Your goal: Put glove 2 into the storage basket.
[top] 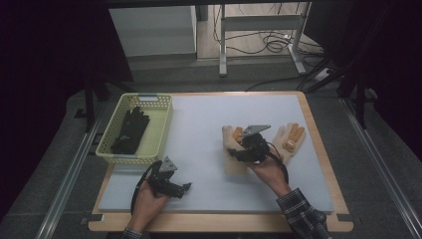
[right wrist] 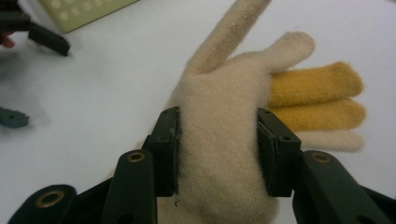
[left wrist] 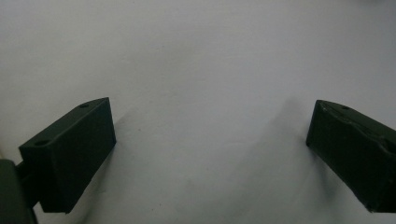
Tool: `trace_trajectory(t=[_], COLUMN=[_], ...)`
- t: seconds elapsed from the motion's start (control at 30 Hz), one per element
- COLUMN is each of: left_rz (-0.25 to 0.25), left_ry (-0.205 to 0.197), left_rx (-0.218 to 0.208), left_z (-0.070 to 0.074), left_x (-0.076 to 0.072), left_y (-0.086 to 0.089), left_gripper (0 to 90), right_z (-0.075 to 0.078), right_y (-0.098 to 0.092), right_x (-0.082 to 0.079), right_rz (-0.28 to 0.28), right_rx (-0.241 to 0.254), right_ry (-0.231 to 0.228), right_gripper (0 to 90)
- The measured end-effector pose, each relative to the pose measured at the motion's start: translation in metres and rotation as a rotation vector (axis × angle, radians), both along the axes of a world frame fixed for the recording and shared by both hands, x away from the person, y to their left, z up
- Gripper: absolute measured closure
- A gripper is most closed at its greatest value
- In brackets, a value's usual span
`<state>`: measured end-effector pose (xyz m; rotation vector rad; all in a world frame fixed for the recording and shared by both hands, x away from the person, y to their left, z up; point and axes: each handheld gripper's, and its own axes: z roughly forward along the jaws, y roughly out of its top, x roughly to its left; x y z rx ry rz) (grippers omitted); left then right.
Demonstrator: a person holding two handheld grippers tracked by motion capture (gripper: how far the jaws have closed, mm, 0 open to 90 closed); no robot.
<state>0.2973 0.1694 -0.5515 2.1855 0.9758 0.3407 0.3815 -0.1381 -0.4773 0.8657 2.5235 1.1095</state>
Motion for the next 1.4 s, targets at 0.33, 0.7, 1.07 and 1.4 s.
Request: trace_trajectory(t=[0.33,0.7,1.07,1.4], left_rz=[0.0,-0.001,-0.001,-0.001], left_ry=[0.0,0.0,-0.001,0.0], left_rx=[0.0,0.001,0.001,0.001], left_z=[0.0,0.0,0.0,0.0], left_x=[0.0,0.0,0.0,0.0], left_y=[0.0,0.0,0.0,0.0], left_gripper=[1.4,1.4,1.4,1.4], right_z=[-0.034,-0.029,-0.044,-0.032], right_y=[0.015,-0.03,-0.027,-0.062], right_x=[-0.005,-0.019,-0.037,-0.015], right_rz=[0.04,0.02,0.053,-0.037], right_rx=[0.014,-0.011,-0.035,0.017], right_ry=[0.052,0.046,0.02,0.024], right_gripper=[28.5,69.5,71.4,58.7])
